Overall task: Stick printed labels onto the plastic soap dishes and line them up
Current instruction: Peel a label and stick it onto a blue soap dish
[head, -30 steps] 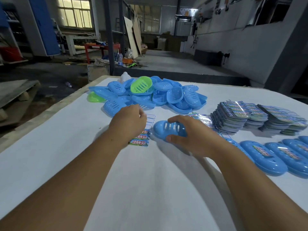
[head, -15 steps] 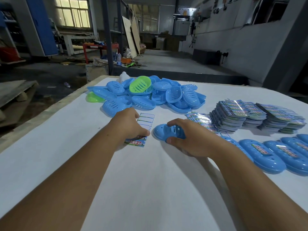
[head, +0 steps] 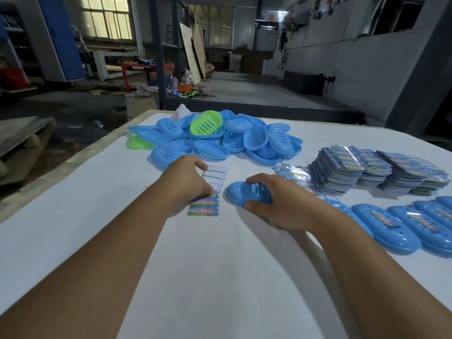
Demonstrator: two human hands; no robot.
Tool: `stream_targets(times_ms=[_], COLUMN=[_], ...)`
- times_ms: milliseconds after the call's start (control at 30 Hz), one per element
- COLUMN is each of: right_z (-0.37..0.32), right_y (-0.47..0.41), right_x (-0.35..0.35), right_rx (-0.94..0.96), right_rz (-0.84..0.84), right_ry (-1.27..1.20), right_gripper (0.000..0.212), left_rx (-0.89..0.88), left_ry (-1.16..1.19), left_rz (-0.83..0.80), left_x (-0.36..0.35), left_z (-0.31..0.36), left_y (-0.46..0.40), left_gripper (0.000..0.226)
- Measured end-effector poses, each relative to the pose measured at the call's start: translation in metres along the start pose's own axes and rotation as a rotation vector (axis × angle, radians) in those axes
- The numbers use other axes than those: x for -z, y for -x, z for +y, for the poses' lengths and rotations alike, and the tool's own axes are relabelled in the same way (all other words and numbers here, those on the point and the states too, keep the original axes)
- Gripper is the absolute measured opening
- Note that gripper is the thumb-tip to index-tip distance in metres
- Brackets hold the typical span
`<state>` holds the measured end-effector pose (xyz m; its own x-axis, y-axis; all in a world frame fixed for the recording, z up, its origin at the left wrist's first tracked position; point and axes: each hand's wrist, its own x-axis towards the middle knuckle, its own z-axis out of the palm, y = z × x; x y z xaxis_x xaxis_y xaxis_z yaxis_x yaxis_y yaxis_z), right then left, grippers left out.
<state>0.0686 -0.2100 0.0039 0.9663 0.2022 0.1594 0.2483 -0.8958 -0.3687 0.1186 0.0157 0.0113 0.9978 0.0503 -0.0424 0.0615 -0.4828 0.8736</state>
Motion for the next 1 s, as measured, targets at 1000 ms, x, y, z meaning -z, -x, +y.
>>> stream_targets(times_ms=[1000], right_z=[-0.017], right_y=[-0.007], right_x=[0.012], right_rx=[-0.133], right_rz=[0.354], right_ry=[-0.761], right_gripper=[0.022], left_rx=[-0.290], left_ry=[0.271], left_rz=[-0.107], left_x=[-0.003], left_z=[0.027], left_y=[0.010], left_gripper=[0.029])
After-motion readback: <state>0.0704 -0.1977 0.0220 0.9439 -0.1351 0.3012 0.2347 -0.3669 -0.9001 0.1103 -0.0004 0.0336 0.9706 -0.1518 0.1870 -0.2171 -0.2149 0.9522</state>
